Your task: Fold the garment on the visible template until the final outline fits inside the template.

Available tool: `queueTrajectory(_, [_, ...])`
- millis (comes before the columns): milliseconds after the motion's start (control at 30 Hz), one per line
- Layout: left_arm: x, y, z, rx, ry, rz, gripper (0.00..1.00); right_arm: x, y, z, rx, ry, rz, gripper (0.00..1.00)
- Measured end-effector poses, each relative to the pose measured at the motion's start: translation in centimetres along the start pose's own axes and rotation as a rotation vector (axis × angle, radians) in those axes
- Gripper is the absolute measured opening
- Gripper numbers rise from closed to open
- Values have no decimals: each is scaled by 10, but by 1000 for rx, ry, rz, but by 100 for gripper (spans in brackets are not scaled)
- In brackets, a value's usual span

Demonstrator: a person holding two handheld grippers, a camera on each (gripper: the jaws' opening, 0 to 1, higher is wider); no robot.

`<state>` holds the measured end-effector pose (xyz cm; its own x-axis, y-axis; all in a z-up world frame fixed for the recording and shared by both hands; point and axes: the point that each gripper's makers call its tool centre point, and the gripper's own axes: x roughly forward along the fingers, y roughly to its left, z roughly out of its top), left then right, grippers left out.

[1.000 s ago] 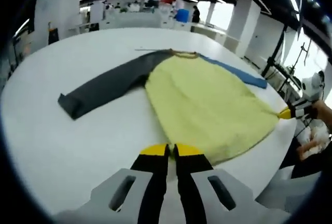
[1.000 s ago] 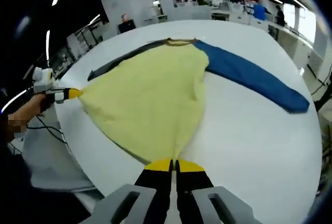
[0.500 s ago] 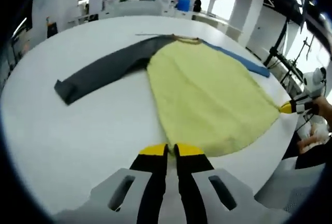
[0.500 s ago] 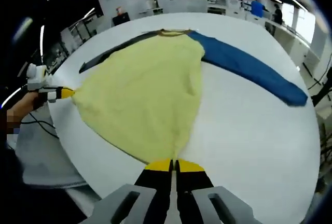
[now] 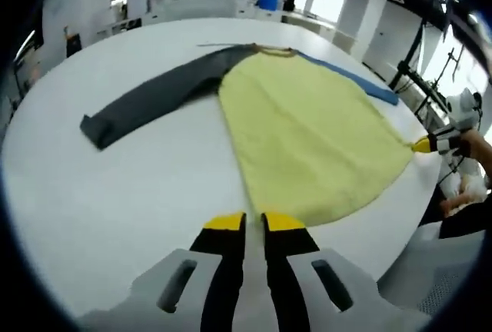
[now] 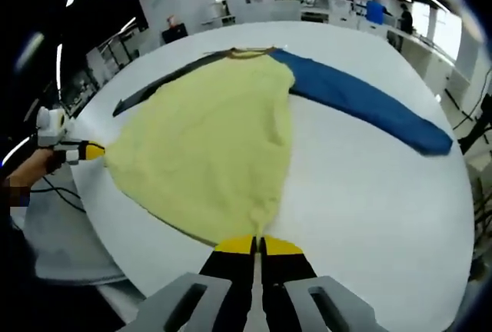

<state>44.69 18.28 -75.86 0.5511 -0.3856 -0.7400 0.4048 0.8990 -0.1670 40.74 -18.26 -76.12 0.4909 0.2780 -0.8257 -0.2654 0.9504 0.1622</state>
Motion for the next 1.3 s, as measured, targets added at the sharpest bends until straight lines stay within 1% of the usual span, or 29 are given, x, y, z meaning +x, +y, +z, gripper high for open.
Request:
queueTrajectory(67, [-1, -7, 1, 28, -12, -37, 11, 0, 0, -1, 6, 2, 2, 0])
queueTrajectory(133, [-1, -13, -1, 68, -5, -74, 13, 1, 0, -1, 9, 2, 1, 0])
queueTrajectory(167, [-1, -13, -1, 71, -4, -75, 14, 1, 0, -1, 9, 3, 1, 0])
queueTrajectory(267, [0, -13, -3, 115, 0, -83, 14, 1, 0, -2, 9, 6, -2, 0])
queueTrajectory(333, [0, -13, -1, 134, -19, -93, 14, 2, 1, -2, 7, 9, -3, 0])
queueTrajectory(367, [1, -13, 1, 158, -35, -108, 14, 2, 1, -3, 8, 10, -3, 0])
queueTrajectory(433, [3, -11, -2, 152, -24, -108, 14, 2, 1, -3, 9, 14, -2, 0])
queueTrajectory(467, [5, -12, -3, 155, -22, -122, 14, 2, 1, -4, 10, 15, -1, 0])
queueTrajectory(567, [7, -11, -3, 146, -34, -138, 12, 2, 1, -3, 16, 13, 0, 0])
queueTrajectory(600, [6, -13, 1, 153, -57, -149, 12, 2, 1, -3, 15, 14, 0, 0])
queueTrajectory(767, [0, -16, 14, 163, -100, -154, 7, 3, 1, -4, 17, 19, 2, 0])
queueTrajectory(867, [0, -14, 15, 150, -75, -138, 3, 3, 1, -5, 15, 23, 1, 0])
queueTrajectory(900, [-1, -12, 12, 115, -43, -120, 3, 3, 1, -4, 12, 24, 0, 0])
queueTrajectory(933, [-2, -11, 10, 94, -24, -110, 2, 3, 1, -4, 11, 23, 0, 0])
queueTrajectory(1000, [-2, -11, 7, 62, 4, -99, 1, 3, 1, -4, 11, 21, 0, 0])
queueTrajectory(1033, [-2, -8, 1, 28, 45, -73, 1, 2, 1, -3, 11, 18, 1, 0])
queueTrajectory(1067, [-2, -8, -1, 27, 58, -65, 1, 2, 1, -3, 13, 18, 1, 0])
queueTrajectory(1100, [-1, -8, -1, 47, 56, -58, 1, 1, 2, -3, 13, 16, 3, 0])
queueTrajectory(1133, [-1, -7, -3, 55, 67, -47, 1, 1, 2, -3, 11, 15, 2, 0])
queueTrajectory(1200, [1, -7, -7, 100, 84, -29, 1, 1, 1, -3, 10, 14, 1, 0])
queueTrajectory(1233, [2, -8, -10, 112, 98, -17, 1, 1, 1, -4, 8, 17, 0, 0])
queueTrajectory(1300, [4, -10, -12, 125, 107, -10, 1, 1, -1, -6, -1, 24, -9, 0])
